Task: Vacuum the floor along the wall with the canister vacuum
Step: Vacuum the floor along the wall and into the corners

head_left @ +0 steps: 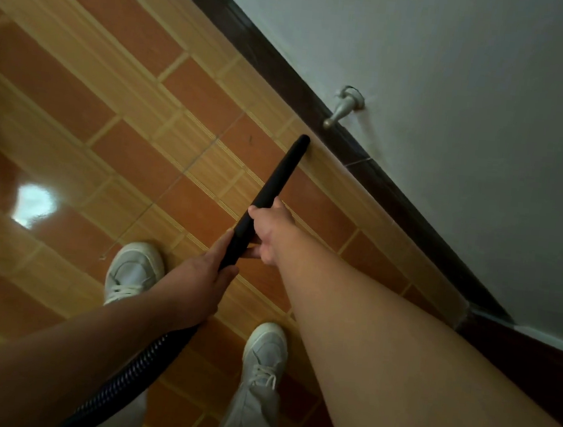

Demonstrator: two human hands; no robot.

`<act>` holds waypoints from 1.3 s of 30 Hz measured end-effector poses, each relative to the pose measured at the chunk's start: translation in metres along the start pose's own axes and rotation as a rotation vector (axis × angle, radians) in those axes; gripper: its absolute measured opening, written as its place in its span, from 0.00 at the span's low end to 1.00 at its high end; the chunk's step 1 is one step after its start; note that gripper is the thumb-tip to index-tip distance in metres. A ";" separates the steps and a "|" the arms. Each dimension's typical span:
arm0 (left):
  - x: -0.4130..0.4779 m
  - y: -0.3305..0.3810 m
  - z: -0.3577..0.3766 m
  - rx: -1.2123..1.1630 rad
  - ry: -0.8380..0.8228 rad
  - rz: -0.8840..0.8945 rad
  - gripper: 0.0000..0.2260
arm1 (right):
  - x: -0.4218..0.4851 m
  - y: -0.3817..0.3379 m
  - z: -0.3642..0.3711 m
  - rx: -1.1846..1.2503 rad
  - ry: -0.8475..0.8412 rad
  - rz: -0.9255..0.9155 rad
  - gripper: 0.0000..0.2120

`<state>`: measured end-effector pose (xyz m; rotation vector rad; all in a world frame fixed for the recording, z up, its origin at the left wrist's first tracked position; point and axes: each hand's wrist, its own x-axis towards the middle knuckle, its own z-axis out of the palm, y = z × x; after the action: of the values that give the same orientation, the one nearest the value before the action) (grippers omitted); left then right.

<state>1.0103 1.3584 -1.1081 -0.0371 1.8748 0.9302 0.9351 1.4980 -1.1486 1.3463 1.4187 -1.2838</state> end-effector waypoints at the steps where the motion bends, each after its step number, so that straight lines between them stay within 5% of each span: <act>1: 0.000 -0.001 -0.003 -0.020 0.009 -0.005 0.30 | 0.000 -0.004 0.005 -0.016 -0.001 0.000 0.32; 18: 0.011 -0.011 -0.076 -0.436 0.067 -0.079 0.31 | 0.000 -0.079 0.082 -0.185 -0.028 -0.065 0.29; 21: 0.012 -0.012 -0.088 -0.442 0.087 -0.060 0.32 | -0.003 -0.091 0.096 -0.226 0.000 -0.113 0.19; 32: -0.002 -0.006 -0.141 -0.402 0.125 0.090 0.36 | -0.050 -0.129 0.135 -0.415 -0.139 -0.231 0.17; 39: -0.055 -0.008 -0.233 -0.473 0.242 0.008 0.31 | -0.129 -0.182 0.176 -0.701 -0.164 -0.443 0.32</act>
<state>0.8630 1.1905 -1.0224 -0.4457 1.8293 1.4077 0.7553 1.3141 -1.0286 0.4659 1.8706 -0.9718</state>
